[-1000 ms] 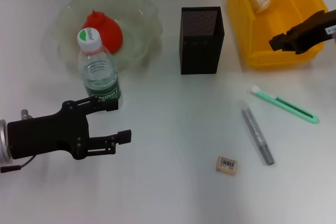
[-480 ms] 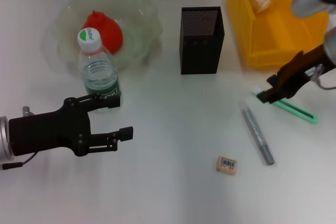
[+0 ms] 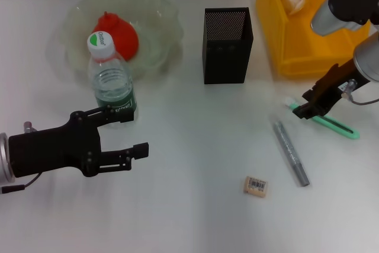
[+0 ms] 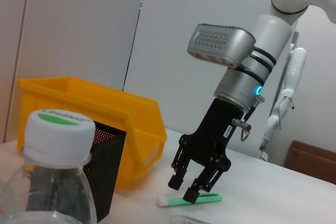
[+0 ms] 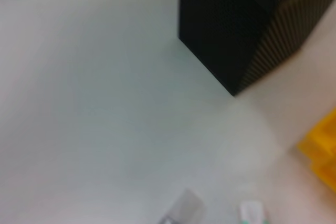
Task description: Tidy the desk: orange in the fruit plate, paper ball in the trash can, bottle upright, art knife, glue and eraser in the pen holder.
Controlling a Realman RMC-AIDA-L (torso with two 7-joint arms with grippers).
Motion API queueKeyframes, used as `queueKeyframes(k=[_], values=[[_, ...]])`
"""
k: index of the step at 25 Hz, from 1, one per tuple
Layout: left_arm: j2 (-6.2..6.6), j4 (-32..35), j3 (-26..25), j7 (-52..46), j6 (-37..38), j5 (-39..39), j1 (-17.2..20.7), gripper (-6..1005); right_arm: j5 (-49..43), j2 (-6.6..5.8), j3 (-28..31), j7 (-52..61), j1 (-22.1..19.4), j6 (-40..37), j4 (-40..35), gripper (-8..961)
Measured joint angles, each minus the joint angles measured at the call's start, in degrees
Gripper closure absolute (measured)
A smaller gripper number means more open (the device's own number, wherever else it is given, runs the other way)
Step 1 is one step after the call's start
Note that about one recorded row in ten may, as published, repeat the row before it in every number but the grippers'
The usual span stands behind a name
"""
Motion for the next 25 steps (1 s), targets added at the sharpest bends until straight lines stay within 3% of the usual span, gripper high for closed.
queueKeyframes(k=[12, 25], values=[[-0.14, -0.04, -0.11, 0.0, 0.15, 0.0, -0.03, 150, -0.64, 0.02, -1.3, 0.04, 0.47, 2.12, 2.77, 547], [-0.18, -0.09, -0.11, -0.48, -0.24, -0.06, -0.1, 150, -1.15, 0.02, -2.41, 0.05, 1.06, 3.09, 3.92, 756]])
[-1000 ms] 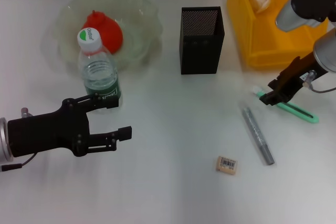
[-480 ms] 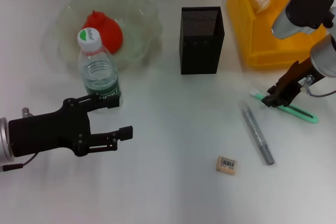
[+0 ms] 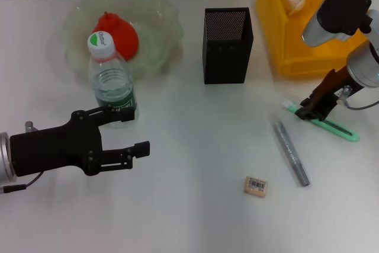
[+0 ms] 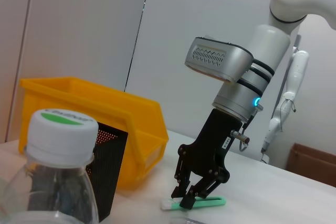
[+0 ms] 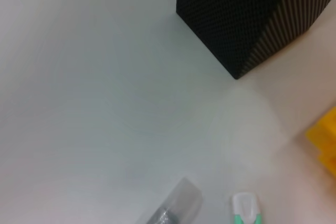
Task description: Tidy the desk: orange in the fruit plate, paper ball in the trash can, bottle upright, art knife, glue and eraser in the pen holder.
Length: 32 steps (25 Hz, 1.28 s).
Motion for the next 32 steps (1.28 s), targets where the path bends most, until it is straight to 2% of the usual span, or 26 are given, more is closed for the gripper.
queueKeyframes(k=[6, 7, 9, 11, 12, 13, 14, 16, 17, 18, 19, 20, 21, 22, 23, 24, 25, 27, 28, 29, 31, 32], values=[[0.0, 0.12, 0.0, -0.15, -0.08, -0.03, 0.05, 150, -0.79, 0.07, 1.02, 0.45, -0.3, -0.82, -1.59, 783], [0.0, 0.13, 0.0, -0.17, -0.09, -0.03, 0.06, 150, 0.08, 0.09, 3.73, 0.49, -0.74, -2.71, -4.18, 783], [0.0, 0.18, -0.12, -0.19, 0.02, -0.04, 0.1, 150, 0.75, 0.05, 5.12, 0.49, -0.89, -3.66, -5.35, 785], [0.0, 0.24, -0.23, -0.2, 0.11, -0.04, 0.13, 150, 4.77, -0.23, 10.21, -0.12, -1.37, -7.75, -8.83, 787], [0.0, 0.28, -0.58, -0.2, 0.31, -0.04, 0.22, 150, 14.33, -1.6, 18.13, -1.56, -2.01, -12.31, -10.23, 788], [0.0, 0.28, -0.58, -0.2, 0.31, -0.04, 0.22, 150, 14.33, -1.6, 18.13, -1.56, -2.01, -12.31, -10.23, 788], [0.01, 0.29, -0.77, -0.21, 0.39, -0.04, 0.25, 150, 19.73, -2.64, 21.49, -2.28, -2.17, -13.77, -9.51, 788], [0.03, 0.26, -0.82, -0.21, 0.42, -0.04, 0.25, 150, 30.81, -5.81, 27.01, -4.11, -2.29, -15.12, -5.03, 788], [0.04, 0.2, -0.81, -0.15, 0.45, -0.04, 0.27, 150, 41.06, -8.71, 29.67, -7.63, -2.38, -14.88, 3.86, 788], [0.04, 0.2, -0.81, -0.15, 0.45, -0.04, 0.27, 150, 41.06, -8.71, 29.67, -7.63, -2.38, -14.88, 3.86, 788], [0.05, 0.3, -0.81, -0.04, 0.47, -0.03, 0.33, 150, 45.92, -9.68, 30.17, -10.2, -2.5, -14.4, 8.83, 788], [0.05, 0.3, -0.81, -0.04, 0.47, -0.03, 0.33, 150, 50.9, -10.08, 30.44, -14.07, -2.65, -13.11, 13.17, 788], [0.04, 0.34, -0.81, 0.03, 0.47, -0.03, 0.33, 150, 54.94, -9.66, 30.49, -18.19, -2.92, -11.47, 16.25, 788], [0.02, 0.31, -0.8, 0.18, 0.47, -0.03, 0.18, 150, 60.51, -7.66, 30.47, -26.18, -3.37, -8.68, 19.33, 788], [0.02, 0.31, -0.8, 0.18, 0.47, -0.03, 0.18, 150, 60.51, -7.66, 30.47, -26.18, -3.37, -8.68, 19.33, 787], [0.03, 0.29, -0.8, 0.2, 0.47, -0.01, 0.08, 150, 64.57, -4.32, 30.21, -35.1, -3.52, -5.24, 20.59, 787], [0.01, 0.33, -0.78, 0.14, 0.48, 0.0, -0.04, 150, 64.57, -4.32, 30.21, -35.1, -3.52, -5.24, 20.59, 787], [0.0, 0.47, -0.78, 0.01, 0.48, 0.06, -0.26, 150, 65.21, -0.27, 29.0, -44.24, -2.6, 0.64, 21.25, 787], [0.0, 0.47, -0.78, 0.01, 0.48, 0.06, -0.26, 150, 65.21, -0.27, 29.0, -44.24, -2.6, 0.64, 21.25, 787], [0.0, 0.47, -0.79, 0.01, 0.47, 0.05, -0.29, 150, 65.46, 0.38, 25.81, -47.49, -1.23, 5.12, 23.46, 787], [0.0, 0.44, -0.79, 0.04, 0.46, 0.05, -0.27, 150, 65.59, 0.41, 24.41, -47.9, -0.56, 7.3, 24.64, 787], [0.0, 0.43, -0.82, 0.11, 0.45, 0.05, -0.14, 150, 65.89, 0.44, 22.6, -48.3, 0.66, 11.85, 26.7, 787]])
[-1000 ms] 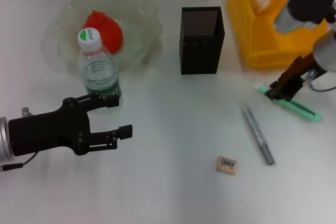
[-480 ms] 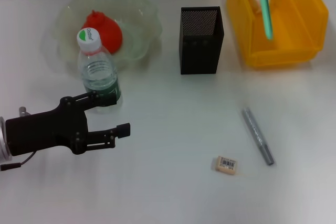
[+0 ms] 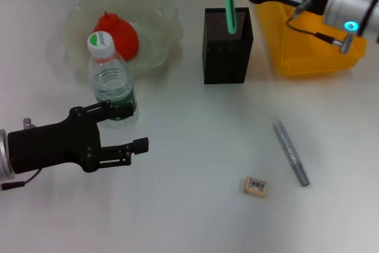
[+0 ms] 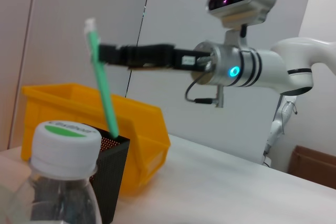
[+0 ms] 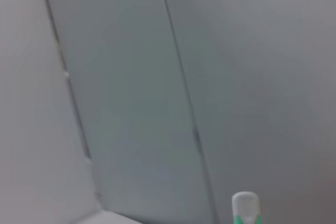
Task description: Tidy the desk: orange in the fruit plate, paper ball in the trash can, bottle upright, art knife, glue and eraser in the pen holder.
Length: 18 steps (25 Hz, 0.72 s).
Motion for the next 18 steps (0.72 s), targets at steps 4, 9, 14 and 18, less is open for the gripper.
queueKeyframes(k=[4, 9, 14, 18], values=[[0.0, 0.12, -0.11, 0.04, 0.02, -0.01, 0.25, 150, 0.15, 0.07, -0.19, -0.26, 0.32, 2.43, 0.87, 685], [0.09, -0.01, -0.68, 0.17, 0.03, -0.03, 0.34, 150, -1.66, -0.35, -6.23, 5.65, -1.13, -1.27, -4.87, 567], [0.23, 0.14, -0.68, -0.05, 0.39, -0.03, 0.25, 150, -18.99, -1.46, -19.67, 29.29, -5.97, -10.35, -30.23, 452], [0.66, 0.57, -0.74, -0.36, 1.43, -0.05, -0.12, 150, -37.82, -1.36, -20.56, 41.16, -4.48, -23.58, -44.06, 343]])
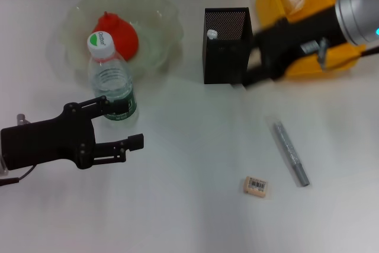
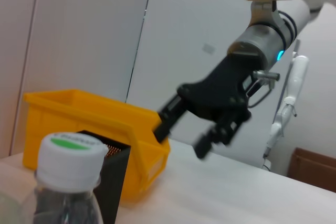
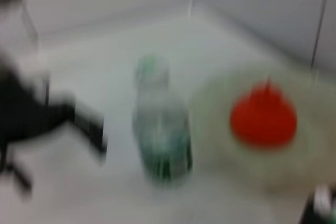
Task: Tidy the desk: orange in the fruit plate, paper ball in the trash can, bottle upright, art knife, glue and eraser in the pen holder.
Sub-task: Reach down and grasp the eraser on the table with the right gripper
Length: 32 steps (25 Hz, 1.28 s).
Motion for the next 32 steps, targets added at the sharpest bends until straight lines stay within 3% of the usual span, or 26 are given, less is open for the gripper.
queueKeyframes(k=[2, 7, 12, 17, 22, 32], values=[[0.29, 0.38, -0.01, -0.17, 0.85, 0.03, -0.18, 150, -8.25, 0.35, -0.98, 4.15, 3.64, -10.54, -2.11, 285], [0.61, 0.48, -0.01, -0.5, 1.22, 0.09, -0.27, 150, -11.61, 1.21, -6.54, 8.5, 5.38, -15.76, -2.88, 292], [0.76, 0.5, -0.01, -0.63, 1.59, 0.06, -0.25, 150, -11.94, 1.55, -20.0, 13.44, 4.54, -11.44, -0.98, 305], [0.83, 0.49, -0.02, -0.61, 1.62, 0.01, -0.06, 150, -11.95, 1.64, -27.83, 15.32, 3.86, -4.72, 2.39, 346], [0.84, 0.5, -0.02, -0.48, 1.62, -0.02, -0.11, 150, -11.93, 1.74, -33.04, 17.27, 3.54, -1.11, 3.83, 396], [0.84, 0.49, -0.01, -0.2, 1.54, -0.03, -0.25, 150, -11.71, 1.8, -35.72, 17.92, 3.05, 0.26, 4.75, 514]])
